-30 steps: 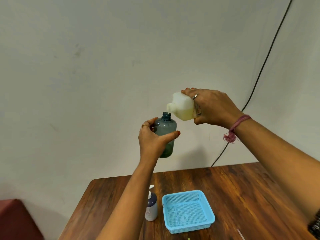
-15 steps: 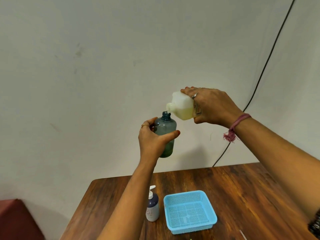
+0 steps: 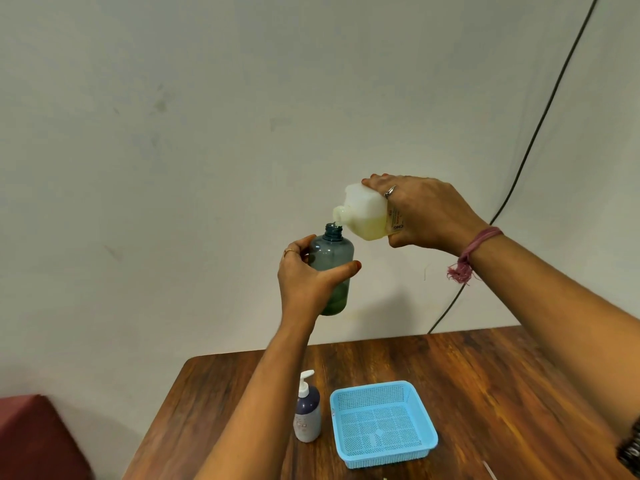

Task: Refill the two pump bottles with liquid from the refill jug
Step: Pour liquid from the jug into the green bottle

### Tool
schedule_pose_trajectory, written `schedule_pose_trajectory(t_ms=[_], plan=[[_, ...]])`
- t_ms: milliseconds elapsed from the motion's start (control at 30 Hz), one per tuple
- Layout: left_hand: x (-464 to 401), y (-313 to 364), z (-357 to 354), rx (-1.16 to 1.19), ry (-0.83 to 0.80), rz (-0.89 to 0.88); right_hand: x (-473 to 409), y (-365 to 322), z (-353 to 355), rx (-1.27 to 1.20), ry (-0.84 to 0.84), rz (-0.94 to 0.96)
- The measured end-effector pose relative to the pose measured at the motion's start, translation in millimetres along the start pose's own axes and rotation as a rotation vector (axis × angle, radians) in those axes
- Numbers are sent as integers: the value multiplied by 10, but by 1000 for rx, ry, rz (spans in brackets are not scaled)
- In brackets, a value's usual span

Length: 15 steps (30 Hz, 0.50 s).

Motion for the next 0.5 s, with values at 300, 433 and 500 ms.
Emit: schedule_pose_trajectory(t_ms=[300,433,500], plan=[[3,-5,3,1,-2,3,-17,2,-11,-2,-5,7],[9,9,-4,2,2,2,-11,12,-1,-4,-1,6],[7,15,-11,5,1,4,-12,18,1,-3,0,7]])
Point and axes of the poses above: each hand's wrist, its own x-axis away from the middle knuckle, its own z-axis out of the back of the hand, y = z × x, the point moved 10 cm from there along -x, towards the middle knuckle, and after that the axes turned 4 degrees about -y, right-handed, at the moved point
